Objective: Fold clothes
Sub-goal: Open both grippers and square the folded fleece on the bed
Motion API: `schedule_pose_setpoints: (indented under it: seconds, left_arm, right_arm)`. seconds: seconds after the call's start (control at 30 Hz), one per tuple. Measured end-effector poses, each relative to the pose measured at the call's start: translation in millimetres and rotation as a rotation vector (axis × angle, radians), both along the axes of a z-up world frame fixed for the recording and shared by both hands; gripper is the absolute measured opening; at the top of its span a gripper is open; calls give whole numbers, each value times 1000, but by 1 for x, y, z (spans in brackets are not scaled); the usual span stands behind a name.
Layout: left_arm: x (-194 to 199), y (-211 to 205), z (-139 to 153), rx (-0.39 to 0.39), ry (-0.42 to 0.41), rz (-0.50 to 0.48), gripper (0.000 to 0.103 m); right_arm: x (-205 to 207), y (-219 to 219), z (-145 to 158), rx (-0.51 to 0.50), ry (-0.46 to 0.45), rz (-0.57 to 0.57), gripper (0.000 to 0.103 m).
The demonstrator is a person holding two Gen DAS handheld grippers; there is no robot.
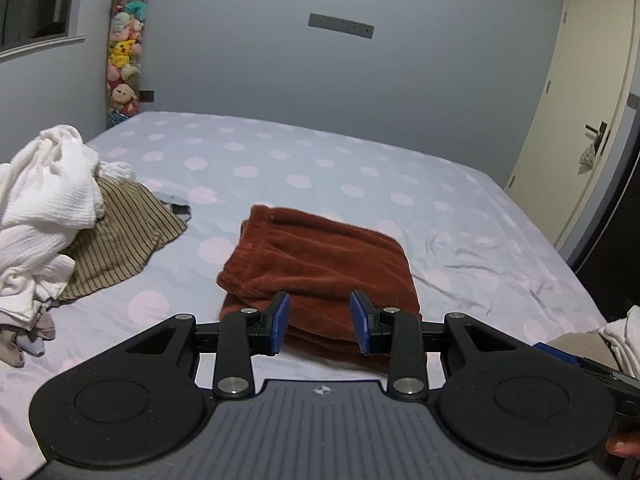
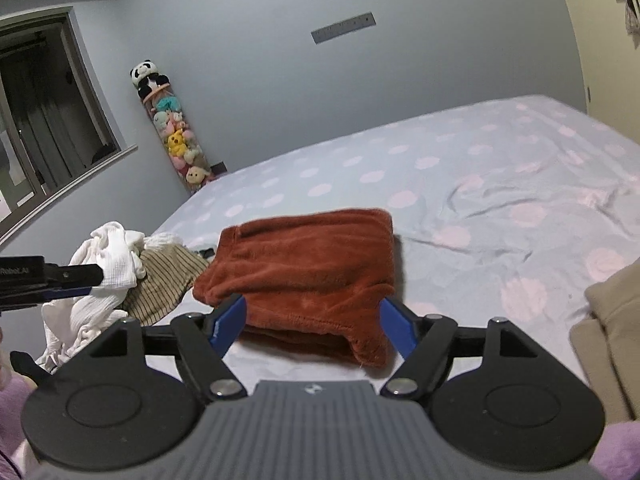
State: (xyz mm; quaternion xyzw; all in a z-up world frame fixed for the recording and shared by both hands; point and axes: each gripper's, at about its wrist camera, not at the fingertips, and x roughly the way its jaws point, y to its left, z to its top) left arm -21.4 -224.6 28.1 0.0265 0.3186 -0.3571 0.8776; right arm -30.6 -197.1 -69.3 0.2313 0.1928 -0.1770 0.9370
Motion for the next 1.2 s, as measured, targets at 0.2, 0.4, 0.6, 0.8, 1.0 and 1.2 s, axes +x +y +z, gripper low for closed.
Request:
schedule_pose_setpoints:
  seconds: [0.2, 0.4, 0.6, 0.8, 1.0, 1.2]
  left_arm:
    - [-4, 8, 23, -53, -10, 13, 31]
    - [-13, 1, 34, -73, -32, -33, 33]
    - [-16, -8, 28, -83, 7, -104, 33]
    - [-9, -13, 21, -78, 23, -133, 36]
    - [20, -20, 13, -62, 42, -141, 38]
    - [81, -24, -5, -20, 68, -118, 43]
  right_arm:
    - [-10, 7, 14, -32, -22, 7, 77]
    - [-14, 13, 25, -54, -40, 3, 78]
    - [-9, 17, 31, -77, -24, 7, 78]
    - [10, 19, 37, -115, 24, 14, 78]
    - [41, 13, 37, -129, 76, 27, 78]
    - [79, -4, 25, -129, 154, 27, 81]
